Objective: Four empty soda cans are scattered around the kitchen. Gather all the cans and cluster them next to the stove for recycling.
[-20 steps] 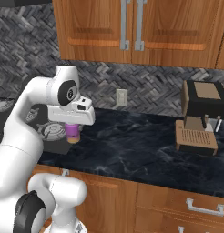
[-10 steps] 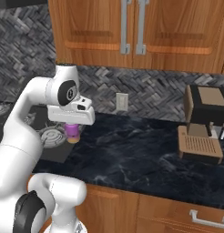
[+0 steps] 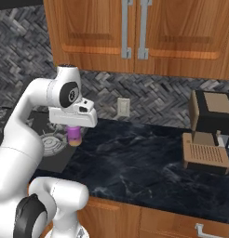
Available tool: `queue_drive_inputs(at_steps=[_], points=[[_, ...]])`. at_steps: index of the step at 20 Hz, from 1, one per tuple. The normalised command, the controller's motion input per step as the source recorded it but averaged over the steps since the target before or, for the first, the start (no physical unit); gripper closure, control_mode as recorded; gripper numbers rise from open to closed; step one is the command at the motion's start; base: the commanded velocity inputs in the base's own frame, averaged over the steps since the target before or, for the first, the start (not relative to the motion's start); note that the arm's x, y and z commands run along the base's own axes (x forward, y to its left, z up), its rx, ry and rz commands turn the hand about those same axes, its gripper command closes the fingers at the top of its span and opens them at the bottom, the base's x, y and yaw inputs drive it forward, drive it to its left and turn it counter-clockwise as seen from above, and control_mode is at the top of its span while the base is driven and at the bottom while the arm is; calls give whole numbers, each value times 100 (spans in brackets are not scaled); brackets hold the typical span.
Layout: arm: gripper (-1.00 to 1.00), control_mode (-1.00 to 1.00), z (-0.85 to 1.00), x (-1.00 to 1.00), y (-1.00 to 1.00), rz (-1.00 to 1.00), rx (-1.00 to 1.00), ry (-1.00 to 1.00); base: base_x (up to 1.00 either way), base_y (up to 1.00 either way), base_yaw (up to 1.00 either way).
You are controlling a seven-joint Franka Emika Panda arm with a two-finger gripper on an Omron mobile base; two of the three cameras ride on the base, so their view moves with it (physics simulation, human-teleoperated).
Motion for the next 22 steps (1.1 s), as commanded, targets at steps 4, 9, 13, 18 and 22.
queue_drive_inputs(at_steps=[4,9,13,18,22], points=[[100,100,0,0,0,0,0,0,11,1,0],[100,-100,-2,1,0,0,0,0,0,0,0],[100,-100,-24,20,0,0,0,-1,0,0,0],[100,-100,-26,12,0,0,0,0,0,0,0],[100,-100,-34,4,1,0,0,0,0,0,0]])
